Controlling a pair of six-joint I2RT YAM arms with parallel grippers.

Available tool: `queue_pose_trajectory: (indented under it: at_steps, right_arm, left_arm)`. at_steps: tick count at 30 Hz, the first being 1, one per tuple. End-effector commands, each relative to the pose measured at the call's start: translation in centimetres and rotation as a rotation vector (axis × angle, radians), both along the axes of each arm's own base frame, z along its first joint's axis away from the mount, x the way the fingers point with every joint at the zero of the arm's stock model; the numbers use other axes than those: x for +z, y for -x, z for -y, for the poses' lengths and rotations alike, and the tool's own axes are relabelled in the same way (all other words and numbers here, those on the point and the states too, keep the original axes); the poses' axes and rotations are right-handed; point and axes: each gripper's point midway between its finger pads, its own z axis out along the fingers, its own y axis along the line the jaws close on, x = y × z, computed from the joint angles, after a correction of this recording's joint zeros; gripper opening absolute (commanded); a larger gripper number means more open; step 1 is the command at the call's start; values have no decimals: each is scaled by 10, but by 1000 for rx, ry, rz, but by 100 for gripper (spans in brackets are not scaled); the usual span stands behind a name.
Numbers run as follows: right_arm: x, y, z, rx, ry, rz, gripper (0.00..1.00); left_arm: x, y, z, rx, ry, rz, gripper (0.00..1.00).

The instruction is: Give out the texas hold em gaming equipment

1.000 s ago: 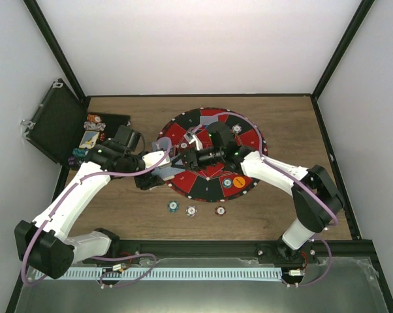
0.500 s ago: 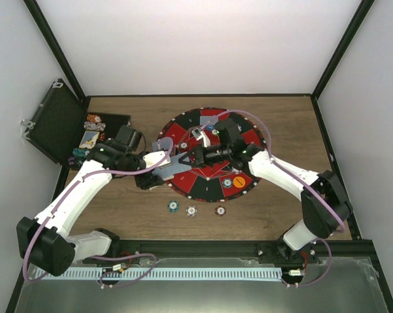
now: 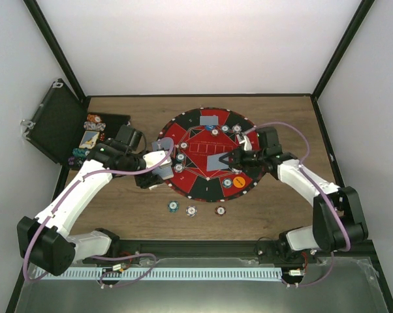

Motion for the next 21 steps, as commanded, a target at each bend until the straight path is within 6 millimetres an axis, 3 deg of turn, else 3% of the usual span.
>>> queue_pose_trajectory:
  at_steps: [1, 5, 15, 21]
  right_arm:
    - [-32, 7, 25, -39, 98, -35, 1]
    - [-56, 9, 30, -45, 143, -78, 1]
    - [-91, 15, 31, -59, 168, -149, 1]
    - [-109, 14, 45, -106, 284, -157, 7]
  left_arm:
    - [1, 0, 2, -20, 9, 14, 12]
    - [2, 1, 3, -19, 13, 9, 12]
    - [4, 1, 3, -17, 12, 9, 12]
    - [9, -1, 4, -23, 15, 18, 12]
